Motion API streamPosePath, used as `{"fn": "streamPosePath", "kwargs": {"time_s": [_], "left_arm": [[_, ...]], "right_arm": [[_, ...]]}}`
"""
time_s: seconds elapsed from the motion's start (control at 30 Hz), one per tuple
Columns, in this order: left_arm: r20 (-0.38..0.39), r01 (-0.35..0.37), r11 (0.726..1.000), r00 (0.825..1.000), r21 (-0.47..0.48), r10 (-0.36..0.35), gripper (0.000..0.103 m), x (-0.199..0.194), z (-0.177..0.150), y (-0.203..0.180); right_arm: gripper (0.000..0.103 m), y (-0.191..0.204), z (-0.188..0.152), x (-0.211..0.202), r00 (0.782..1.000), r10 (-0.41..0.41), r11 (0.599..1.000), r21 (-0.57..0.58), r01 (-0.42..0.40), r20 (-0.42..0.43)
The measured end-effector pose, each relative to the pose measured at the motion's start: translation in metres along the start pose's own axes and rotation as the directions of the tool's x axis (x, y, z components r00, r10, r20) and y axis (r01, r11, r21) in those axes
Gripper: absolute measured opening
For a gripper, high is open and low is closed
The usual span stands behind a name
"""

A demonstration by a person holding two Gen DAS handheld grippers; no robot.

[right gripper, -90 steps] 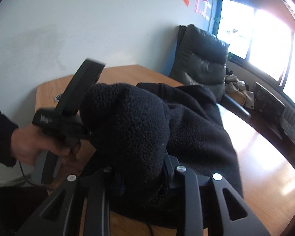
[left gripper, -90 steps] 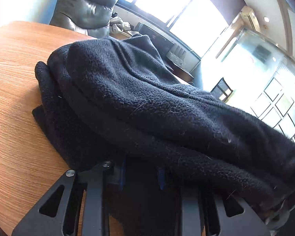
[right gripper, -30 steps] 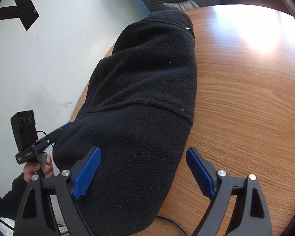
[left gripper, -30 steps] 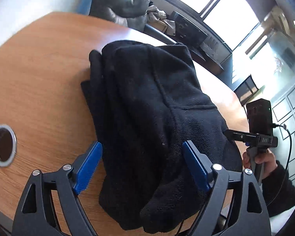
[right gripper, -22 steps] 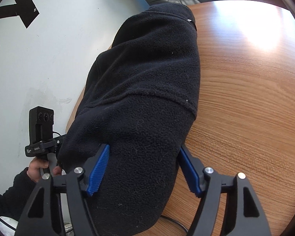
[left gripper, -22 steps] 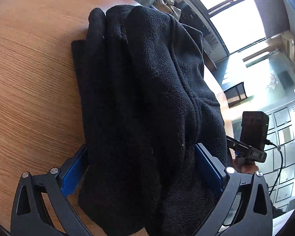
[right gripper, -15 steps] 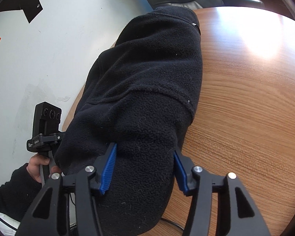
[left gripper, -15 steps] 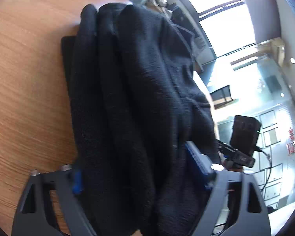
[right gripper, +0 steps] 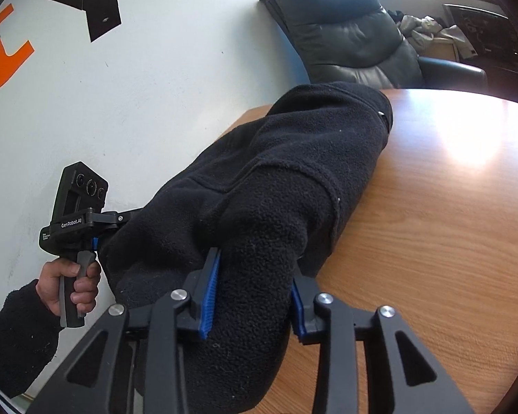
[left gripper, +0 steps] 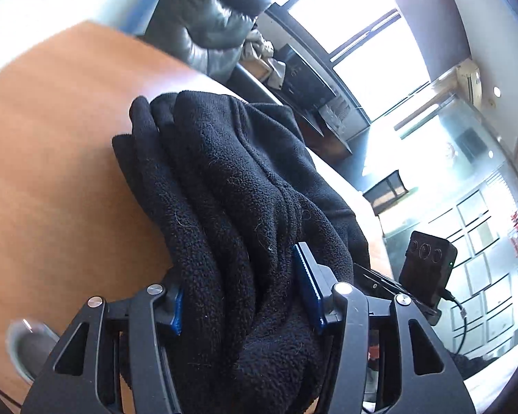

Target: Fold clothes

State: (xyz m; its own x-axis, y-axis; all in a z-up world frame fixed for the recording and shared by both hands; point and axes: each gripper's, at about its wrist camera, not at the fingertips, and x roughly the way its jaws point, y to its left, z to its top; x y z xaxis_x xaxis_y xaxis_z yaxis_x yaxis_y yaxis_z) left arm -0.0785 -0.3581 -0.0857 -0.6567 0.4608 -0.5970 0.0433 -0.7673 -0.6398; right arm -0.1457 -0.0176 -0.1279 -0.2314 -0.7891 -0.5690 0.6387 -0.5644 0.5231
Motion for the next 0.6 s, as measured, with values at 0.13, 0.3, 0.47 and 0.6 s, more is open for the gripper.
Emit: {"fn": "streamPosePath", "kwargs": {"time_s": [0.13,0.3,0.47,0.6], "left_arm": [[0.054,-0.055,0.998,0.997,0.026,0.053,0.052,-0.006,0.052,0.033],[0.075,-0.138,0.990,0.988,0.026,0.136,0.052,0.006,0.108,0.090],[0.088,-0.205,0.979,0.975,-0.010,0.205,0.060,0.008,0.123,0.129],[0.134,-0.262,0.965,0.956,-0.013,0.261,0.066,-0.010,0.107,0.126]], "right_arm": [[0.035,0.005,0.038,0.048,1.000,0.003,1.000,0.008,-0.003,0.015],[0.035,0.012,0.081,0.131,1.000,-0.014,0.999,0.044,0.013,0.018],[0.037,0.027,0.071,0.182,0.999,-0.030,0.998,0.048,0.031,-0.013],[0.061,0.031,0.066,0.175,0.999,-0.049,0.999,0.023,0.049,-0.010]]}}
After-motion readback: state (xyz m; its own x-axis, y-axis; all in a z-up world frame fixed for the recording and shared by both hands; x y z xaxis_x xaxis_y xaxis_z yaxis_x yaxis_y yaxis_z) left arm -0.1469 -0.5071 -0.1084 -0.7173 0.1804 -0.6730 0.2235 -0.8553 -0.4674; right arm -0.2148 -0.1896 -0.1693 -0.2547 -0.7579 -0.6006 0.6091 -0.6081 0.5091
